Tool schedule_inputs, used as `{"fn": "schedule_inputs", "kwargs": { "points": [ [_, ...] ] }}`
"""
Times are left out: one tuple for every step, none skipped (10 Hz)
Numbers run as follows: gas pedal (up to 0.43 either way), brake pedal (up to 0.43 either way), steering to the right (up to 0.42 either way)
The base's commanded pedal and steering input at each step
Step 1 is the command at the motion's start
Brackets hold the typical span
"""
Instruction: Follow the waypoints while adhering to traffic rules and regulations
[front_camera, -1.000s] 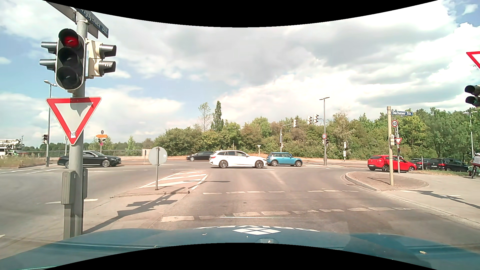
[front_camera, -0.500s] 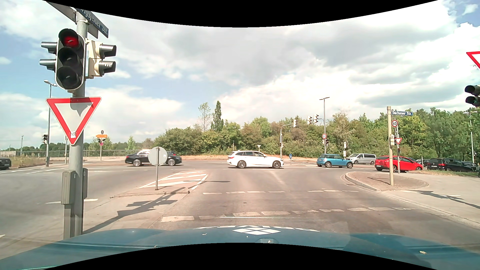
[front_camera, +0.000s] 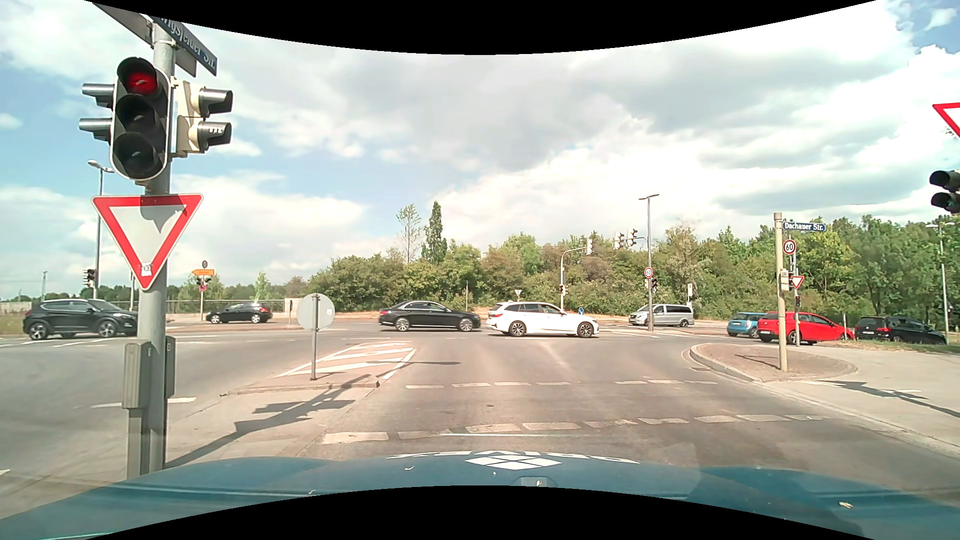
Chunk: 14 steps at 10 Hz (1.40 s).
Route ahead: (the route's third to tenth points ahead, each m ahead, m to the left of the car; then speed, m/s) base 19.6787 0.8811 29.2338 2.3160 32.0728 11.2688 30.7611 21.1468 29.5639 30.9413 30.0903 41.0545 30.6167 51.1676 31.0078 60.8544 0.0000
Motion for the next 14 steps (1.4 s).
{"fn": "schedule_inputs", "kwargs": {
  "points": [
    [0.000,0.360,-0.026],
    [0.000,0.360,-0.025],
    [0.000,0.360,-0.025],
    [0.000,0.360,-0.026],
    [0.000,0.360,-0.025],
    [0.000,0.360,-0.026],
    [0.000,0.360,-0.026],
    [0.000,0.360,-0.026],
    [0.000,0.360,-0.025],
    [0.000,0.360,-0.025],
    [0.000,0.360,-0.025],
    [0.000,0.354,-0.025],
    [0.000,0.360,-0.026],
    [0.000,0.360,-0.026]
  ]
}}
